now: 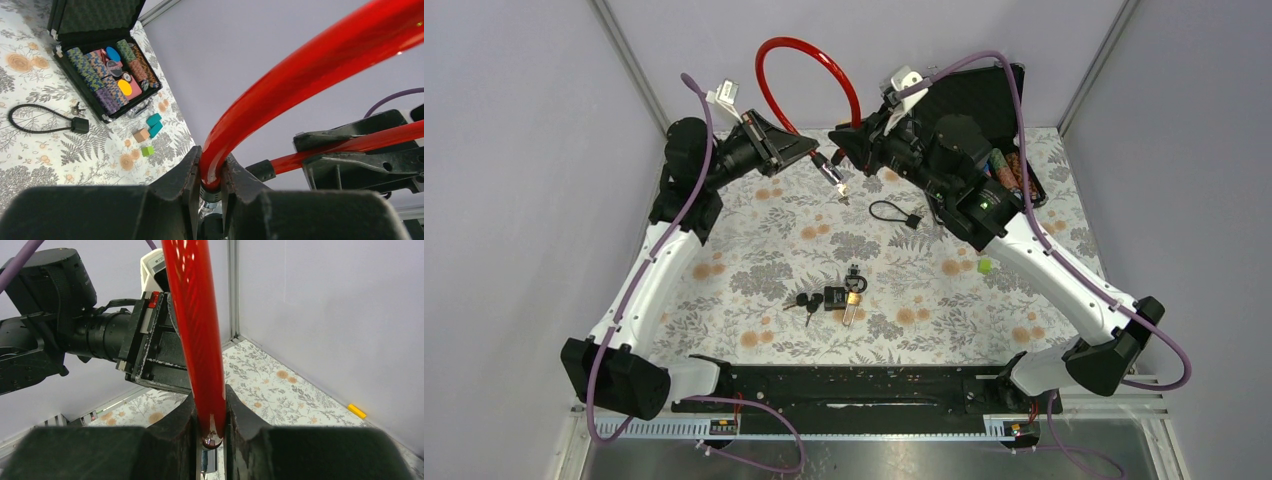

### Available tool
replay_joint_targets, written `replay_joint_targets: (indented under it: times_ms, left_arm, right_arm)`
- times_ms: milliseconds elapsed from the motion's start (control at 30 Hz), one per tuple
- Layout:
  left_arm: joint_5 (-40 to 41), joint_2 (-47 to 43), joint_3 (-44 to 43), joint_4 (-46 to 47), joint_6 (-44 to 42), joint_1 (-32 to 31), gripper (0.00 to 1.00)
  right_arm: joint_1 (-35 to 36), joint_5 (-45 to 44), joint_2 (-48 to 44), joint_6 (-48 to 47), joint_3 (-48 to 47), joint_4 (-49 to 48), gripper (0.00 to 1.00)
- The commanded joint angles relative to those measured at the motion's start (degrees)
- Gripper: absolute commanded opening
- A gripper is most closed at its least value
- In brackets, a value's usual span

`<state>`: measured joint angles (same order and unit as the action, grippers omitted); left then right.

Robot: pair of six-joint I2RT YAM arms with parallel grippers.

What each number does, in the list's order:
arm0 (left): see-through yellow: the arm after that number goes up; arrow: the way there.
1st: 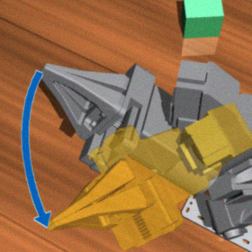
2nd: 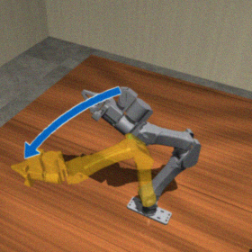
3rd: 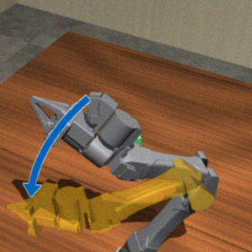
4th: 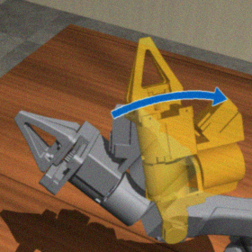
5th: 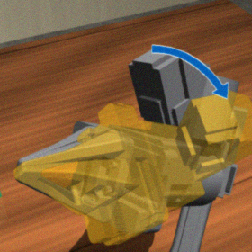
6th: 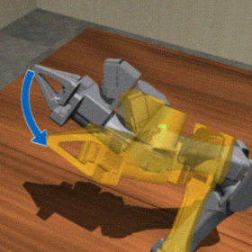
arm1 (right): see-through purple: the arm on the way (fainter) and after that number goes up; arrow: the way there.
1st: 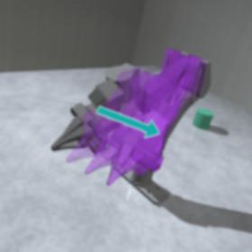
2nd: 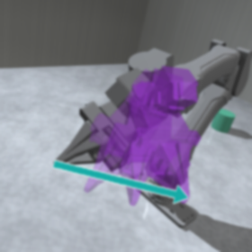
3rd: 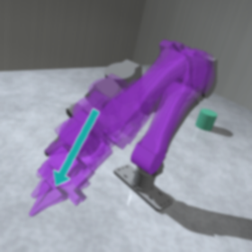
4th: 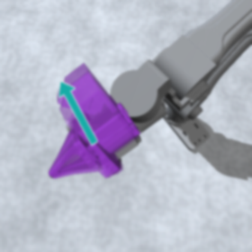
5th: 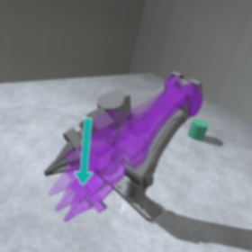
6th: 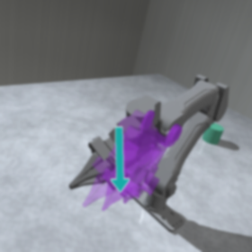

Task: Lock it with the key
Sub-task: Lock the lock.

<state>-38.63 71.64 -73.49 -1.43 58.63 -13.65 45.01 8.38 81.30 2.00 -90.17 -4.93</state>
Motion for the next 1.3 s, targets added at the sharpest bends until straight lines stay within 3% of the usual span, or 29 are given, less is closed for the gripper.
replay_joint_targets:
  times_ms: [0, 467, 933, 1133, 1267]
  left_arm:
    - [-3.2, -1.6, -0.6, 7.5, 3.6, -0.2, 0.0]
    - [-0.5, -1.6, 3.2, 16.0, 19.6, 0.1, 0.0]
    - [0.3, -1.4, 4.8, 18.0, 23.6, 0.9, 0.0]
    - [0.1, -1.8, 4.8, 19.7, 25.2, 0.9, 0.0]
    - [0.7, -2.3, 5.6, 21.0, 26.3, 0.9, 0.0]
  right_arm:
    - [1.0, -2.0, 0.2, -1.6, -2.5, -1.7, 0.0]
    - [2.9, 1.4, -1.4, -7.7, 4.9, -5.8, 0.0]
    - [2.8, 4.1, -2.0, -7.4, 9.0, -10.2, 0.0]
    - [2.9, 1.5, 0.7, -7.4, 5.6, -3.8, 0.0]
    - [2.8, -0.4, 0.7, -7.4, 4.1, -1.1, 0.14]
